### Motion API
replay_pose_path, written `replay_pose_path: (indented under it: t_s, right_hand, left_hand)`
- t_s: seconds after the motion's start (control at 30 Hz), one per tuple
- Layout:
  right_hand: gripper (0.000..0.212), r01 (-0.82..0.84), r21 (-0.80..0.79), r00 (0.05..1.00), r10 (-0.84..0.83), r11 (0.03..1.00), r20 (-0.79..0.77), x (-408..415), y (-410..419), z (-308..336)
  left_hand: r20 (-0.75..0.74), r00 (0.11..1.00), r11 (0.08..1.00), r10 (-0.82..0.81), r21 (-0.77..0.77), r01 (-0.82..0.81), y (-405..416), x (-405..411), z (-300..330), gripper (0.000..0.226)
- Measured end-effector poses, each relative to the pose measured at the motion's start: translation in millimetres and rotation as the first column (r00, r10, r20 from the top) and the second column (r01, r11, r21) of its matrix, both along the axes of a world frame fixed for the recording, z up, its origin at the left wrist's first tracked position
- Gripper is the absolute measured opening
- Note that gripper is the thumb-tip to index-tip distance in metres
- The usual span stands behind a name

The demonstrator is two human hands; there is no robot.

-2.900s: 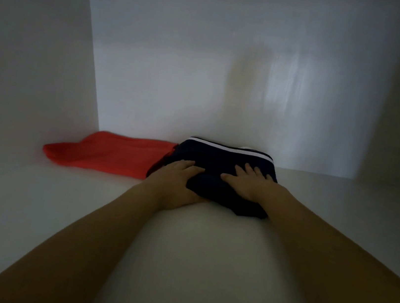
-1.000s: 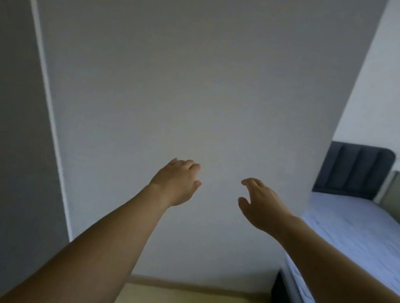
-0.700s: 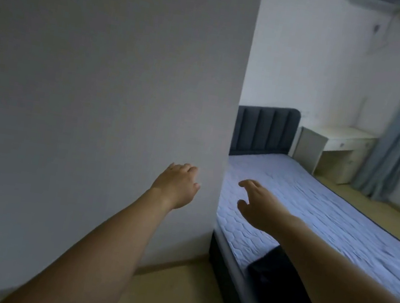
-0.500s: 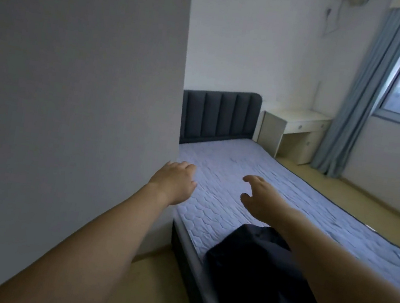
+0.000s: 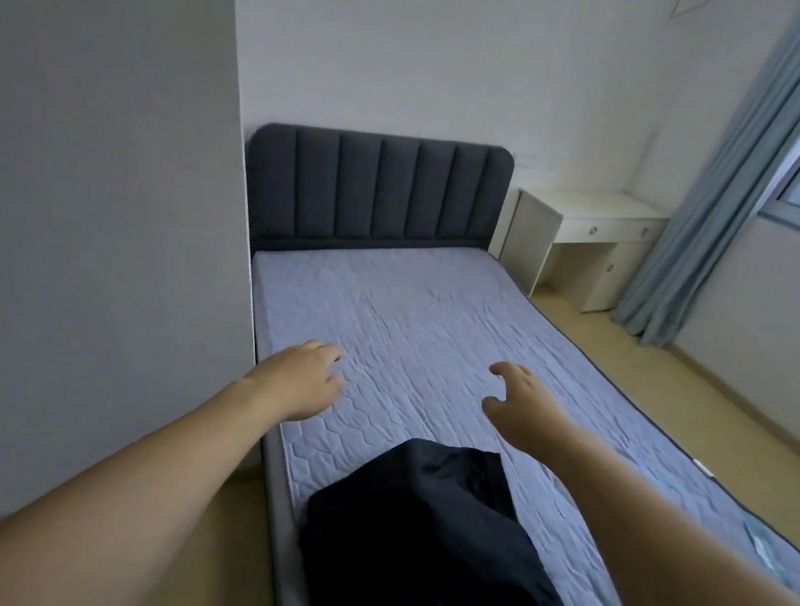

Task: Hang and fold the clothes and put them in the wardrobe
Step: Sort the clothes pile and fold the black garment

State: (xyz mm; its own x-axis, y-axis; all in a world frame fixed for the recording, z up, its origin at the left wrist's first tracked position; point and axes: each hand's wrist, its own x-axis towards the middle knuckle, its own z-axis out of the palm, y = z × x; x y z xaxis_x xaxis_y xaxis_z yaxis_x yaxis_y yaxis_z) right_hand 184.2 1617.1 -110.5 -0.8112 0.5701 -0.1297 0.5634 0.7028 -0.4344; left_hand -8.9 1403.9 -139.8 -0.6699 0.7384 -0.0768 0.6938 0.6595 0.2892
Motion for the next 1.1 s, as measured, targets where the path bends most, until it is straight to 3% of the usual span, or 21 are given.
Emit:
replay_pose_path:
  t_s: [0.17, 0.33, 0.5, 0.63, 0.67, 0.73, 0.83, 0.93, 1.03, 1.1]
  right_hand:
    - [0.056, -0.088, -0.051, 0.992, 0.092, 0.995, 0.087, -21, 94, -65]
    - [0.054, -0.245, -0.087, 0.936, 0.259, 0.966, 0.238, -78, 167, -158]
    - [0.056, -0.527, -0.186, 0.764, 0.558, 0.829, 0.324, -123, 160, -276]
    - [0.057, -0.649, -0.239, 0.646, 0.689, 0.723, 0.33, -137, 126, -362]
    - [0.057, -0.681, -0.243, 0.612, 0.72, 0.69, 0.328, -139, 115, -386]
    - [0.057, -0.745, -0.258, 0.533, 0.781, 0.616, 0.326, -137, 91, -434]
    - [0.058, -0.828, -0.284, 0.395, 0.862, 0.484, 0.318, -121, 58, -506]
    - [0.06, -0.895, -0.252, 0.257, 0.888, 0.367, 0.38, -88, 36, -572]
    - [0.075, -0.968, -0.11, 0.144, 0.858, 0.226, 0.494, -53, 26, -618]
    - [0.101, -0.982, -0.069, 0.107, 0.828, 0.173, 0.55, -36, 22, -634]
  left_hand:
    - [0.169, 0.971, 0.986, 0.167, -0.016, -0.167, 91, -5, -83, 0.042]
    - [0.292, 0.867, 0.914, 0.403, -0.09, -0.395, 146, -3, -193, 0.037]
    - [0.448, 0.602, 0.734, 0.66, -0.215, -0.644, 128, 31, -316, 0.028]
    - [0.5, 0.337, 0.543, 0.798, -0.351, -0.763, 100, 72, -414, 0.037]
    - [0.528, 0.283, 0.513, 0.801, -0.361, -0.779, 94, 85, -440, 0.033]
    - [0.596, 0.177, 0.471, 0.783, -0.383, -0.795, 84, 117, -496, 0.003]
    - [0.681, -0.019, 0.397, 0.732, -0.45, -0.8, 70, 170, -574, 0.03]
    - [0.729, -0.168, 0.319, 0.664, -0.479, -0.818, 58, 209, -628, 0.026]
    - [0.823, -0.183, 0.225, 0.538, -0.349, -0.91, 52, 213, -652, 0.005]
    - [0.807, -0.135, 0.179, 0.575, -0.285, -0.941, 50, 204, -656, 0.024]
